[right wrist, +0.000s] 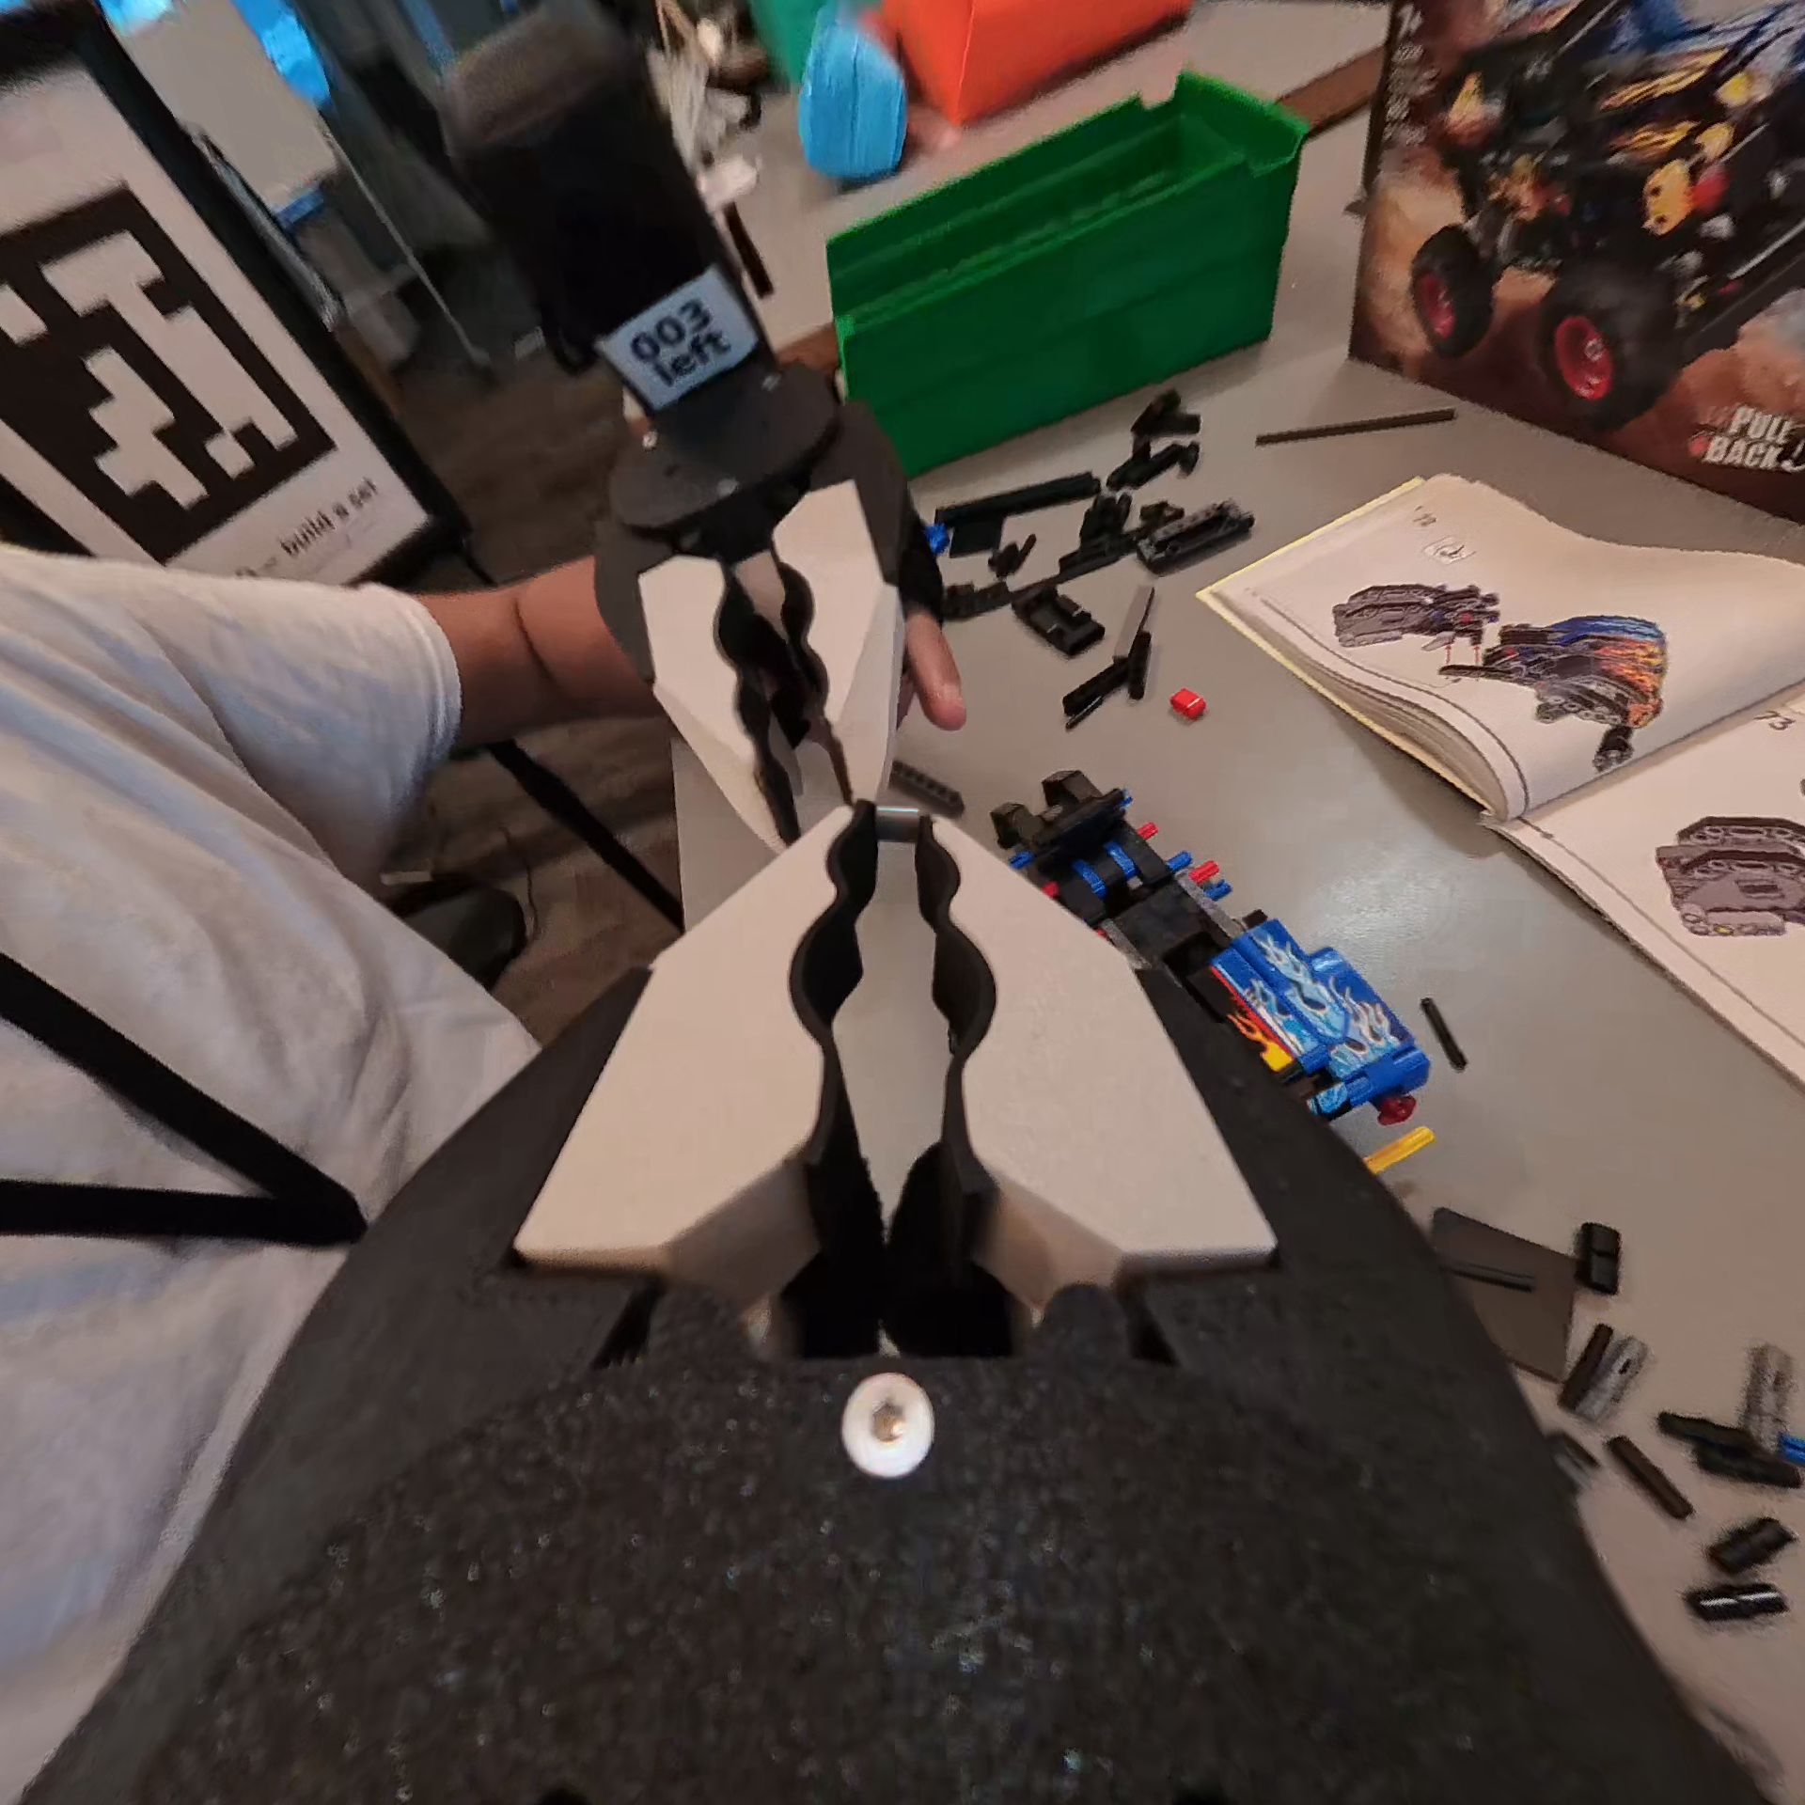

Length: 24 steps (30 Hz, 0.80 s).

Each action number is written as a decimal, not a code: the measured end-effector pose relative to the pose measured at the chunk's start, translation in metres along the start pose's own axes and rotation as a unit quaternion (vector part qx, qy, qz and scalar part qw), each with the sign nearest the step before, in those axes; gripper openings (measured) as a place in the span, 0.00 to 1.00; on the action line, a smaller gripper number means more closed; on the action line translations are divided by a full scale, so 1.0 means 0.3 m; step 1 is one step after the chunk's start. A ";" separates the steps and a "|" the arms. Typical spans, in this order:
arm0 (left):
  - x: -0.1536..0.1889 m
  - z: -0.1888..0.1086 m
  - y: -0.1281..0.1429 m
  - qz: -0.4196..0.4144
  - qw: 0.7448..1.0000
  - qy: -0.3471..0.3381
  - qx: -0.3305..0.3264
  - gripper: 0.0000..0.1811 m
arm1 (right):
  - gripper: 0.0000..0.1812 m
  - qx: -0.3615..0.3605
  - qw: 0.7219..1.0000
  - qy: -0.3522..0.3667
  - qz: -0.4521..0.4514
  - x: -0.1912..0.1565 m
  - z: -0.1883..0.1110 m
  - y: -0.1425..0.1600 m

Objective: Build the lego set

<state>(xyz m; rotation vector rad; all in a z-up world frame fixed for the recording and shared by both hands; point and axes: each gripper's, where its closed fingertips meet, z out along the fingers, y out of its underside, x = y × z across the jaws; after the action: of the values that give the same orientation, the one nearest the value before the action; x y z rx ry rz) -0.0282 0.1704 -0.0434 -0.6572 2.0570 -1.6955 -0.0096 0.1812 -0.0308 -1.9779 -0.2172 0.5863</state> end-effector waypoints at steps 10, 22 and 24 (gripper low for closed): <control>-0.048 -0.003 0.063 -0.051 0.998 0.000 -0.035 0.12 | 0.04 -0.097 0.995 -0.013 -0.027 -0.020 0.046 -0.001; -0.019 0.009 0.083 -0.078 0.996 0.041 -0.032 0.04 | 0.04 -0.158 0.987 -0.024 -0.034 -0.018 0.080 0.024; -0.019 0.009 0.080 -0.085 0.995 0.044 -0.028 0.04 | 0.04 -0.162 0.986 -0.024 -0.039 -0.018 0.078 0.024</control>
<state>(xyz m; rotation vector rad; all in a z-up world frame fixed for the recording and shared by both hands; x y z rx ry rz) -0.0247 0.1754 -0.0675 -0.8098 2.1699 -1.7946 -0.0265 0.1943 -0.0439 -2.2580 -0.4415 0.5756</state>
